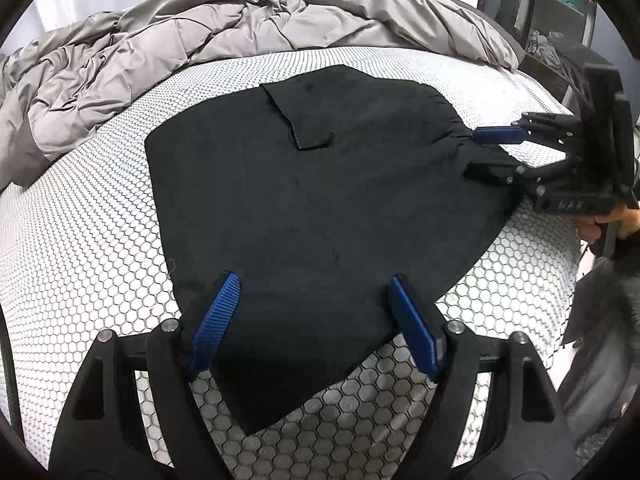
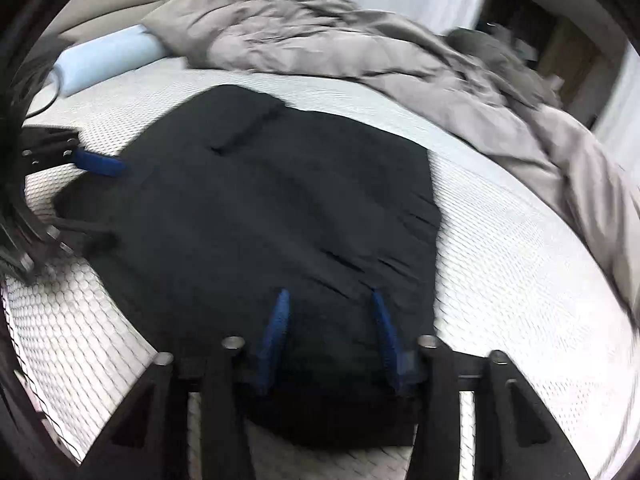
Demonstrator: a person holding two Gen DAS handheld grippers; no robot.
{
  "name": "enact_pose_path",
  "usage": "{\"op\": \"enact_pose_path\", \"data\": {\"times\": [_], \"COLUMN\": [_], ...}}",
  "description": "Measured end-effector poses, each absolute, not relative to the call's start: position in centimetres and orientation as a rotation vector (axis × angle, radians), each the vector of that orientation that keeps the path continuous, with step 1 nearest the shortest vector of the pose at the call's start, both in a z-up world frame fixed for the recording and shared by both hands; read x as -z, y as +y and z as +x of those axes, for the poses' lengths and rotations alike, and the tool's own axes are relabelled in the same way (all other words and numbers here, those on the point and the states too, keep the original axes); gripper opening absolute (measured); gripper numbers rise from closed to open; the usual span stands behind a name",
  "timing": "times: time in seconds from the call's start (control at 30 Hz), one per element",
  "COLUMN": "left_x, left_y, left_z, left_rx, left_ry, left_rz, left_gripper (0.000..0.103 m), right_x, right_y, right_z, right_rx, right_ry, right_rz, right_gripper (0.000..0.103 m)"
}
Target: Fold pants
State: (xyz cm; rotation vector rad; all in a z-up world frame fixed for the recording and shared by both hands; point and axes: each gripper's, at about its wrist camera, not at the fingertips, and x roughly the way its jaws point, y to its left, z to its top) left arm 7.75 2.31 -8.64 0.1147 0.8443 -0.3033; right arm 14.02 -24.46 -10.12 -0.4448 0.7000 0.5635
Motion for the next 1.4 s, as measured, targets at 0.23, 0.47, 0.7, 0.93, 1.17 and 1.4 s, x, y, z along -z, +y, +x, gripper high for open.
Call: {"op": "enact_pose_path", "data": {"times": [0.23, 0.47, 0.7, 0.93, 1.17, 1.4], "left_x": [5.1, 8.3, 8.4, 5.8, 8.3, 8.5], "left_y": [2.4, 2.5, 4.4, 4.7, 3.8, 5.6], "left_z": [8.9, 13.9, 12.0, 10.3, 15.7, 14.7], "left_rx": [0.27, 0.255, 0.242, 0.239, 0.242, 0.274], "left_ry": [0.737, 0.855, 0.855, 0.751, 0.865, 0.881], "left_rz": [0.024, 0.083, 0.051, -0.008, 0.013, -0.01], "left_gripper": [0.075, 0.076, 0.077, 0.077, 0.077, 0.077], "right_x": [7.0, 8.4, 10.0, 7.6, 8.8, 10.4], "right_y": [-25.1, -18.1, -21.2, -22.9, -17.3, -19.9], "right_z": [14.7, 18.1, 18.1, 15.9, 20.7, 20.3], "right_rx": [-0.68, -0.736, -0.601, -0.622, -0.618, -0.503], "right_ry": [0.666, 0.749, 0.759, 0.692, 0.796, 0.763], "right_rz": [-0.196, -0.267, -0.424, -0.311, -0.269, -0.454], "right_gripper": [0.053, 0.053, 0.035, 0.044, 0.058, 0.055]}}
